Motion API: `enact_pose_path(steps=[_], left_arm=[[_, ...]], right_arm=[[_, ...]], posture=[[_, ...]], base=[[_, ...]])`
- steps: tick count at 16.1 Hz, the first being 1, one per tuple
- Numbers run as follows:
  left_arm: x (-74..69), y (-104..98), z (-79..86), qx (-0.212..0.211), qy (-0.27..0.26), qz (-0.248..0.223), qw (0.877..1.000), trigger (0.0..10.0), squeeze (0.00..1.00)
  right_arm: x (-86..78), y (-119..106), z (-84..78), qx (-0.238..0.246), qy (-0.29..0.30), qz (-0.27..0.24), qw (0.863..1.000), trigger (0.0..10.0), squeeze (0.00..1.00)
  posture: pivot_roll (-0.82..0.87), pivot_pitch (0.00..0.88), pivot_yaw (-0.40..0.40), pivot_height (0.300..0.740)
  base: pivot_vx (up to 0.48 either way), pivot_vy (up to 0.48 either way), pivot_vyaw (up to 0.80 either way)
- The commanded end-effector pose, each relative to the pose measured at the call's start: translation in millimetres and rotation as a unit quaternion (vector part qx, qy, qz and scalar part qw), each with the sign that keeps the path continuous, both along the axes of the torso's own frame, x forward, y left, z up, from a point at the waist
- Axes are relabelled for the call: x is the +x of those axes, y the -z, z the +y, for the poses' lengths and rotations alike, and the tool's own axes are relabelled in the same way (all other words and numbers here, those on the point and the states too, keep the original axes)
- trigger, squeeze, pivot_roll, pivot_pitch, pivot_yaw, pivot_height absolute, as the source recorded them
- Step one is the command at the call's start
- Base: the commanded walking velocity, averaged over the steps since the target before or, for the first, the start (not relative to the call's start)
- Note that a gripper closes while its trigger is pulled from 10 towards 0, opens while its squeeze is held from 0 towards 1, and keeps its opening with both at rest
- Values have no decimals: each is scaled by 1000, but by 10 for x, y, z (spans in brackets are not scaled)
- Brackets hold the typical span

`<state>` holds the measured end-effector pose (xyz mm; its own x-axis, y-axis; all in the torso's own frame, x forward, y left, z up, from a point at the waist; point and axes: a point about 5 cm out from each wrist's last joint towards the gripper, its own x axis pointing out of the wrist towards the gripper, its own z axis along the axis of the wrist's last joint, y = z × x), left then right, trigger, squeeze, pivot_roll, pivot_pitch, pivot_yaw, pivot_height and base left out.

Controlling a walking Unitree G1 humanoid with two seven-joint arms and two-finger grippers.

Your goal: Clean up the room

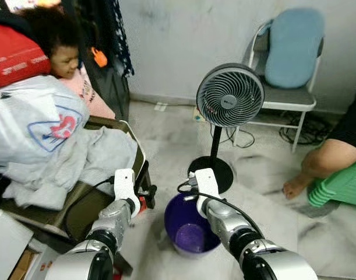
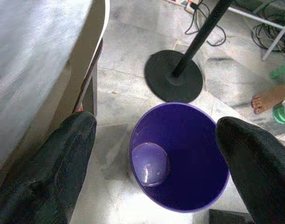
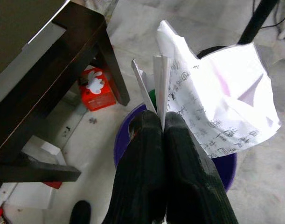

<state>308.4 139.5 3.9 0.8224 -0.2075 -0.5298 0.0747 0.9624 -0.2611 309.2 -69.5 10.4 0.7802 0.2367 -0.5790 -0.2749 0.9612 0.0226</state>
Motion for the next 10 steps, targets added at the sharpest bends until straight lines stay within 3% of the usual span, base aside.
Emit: enact_pose_path(steps=[1, 10], left_arm=[[10, -9, 9, 2, -1, -1, 1000, 10000, 0], [-2, 4, 17, 4, -6, 2, 1000, 10000, 0]], right_arm=[[27, -28, 0, -1, -2, -3, 1000, 10000, 0], [19, -17, -7, -3, 3, -1, 1000, 10000, 0]], posture=[[-69, 3, 35, 740], [-66, 2, 35, 740]], base=[[255, 0, 0], [28, 0, 0]])
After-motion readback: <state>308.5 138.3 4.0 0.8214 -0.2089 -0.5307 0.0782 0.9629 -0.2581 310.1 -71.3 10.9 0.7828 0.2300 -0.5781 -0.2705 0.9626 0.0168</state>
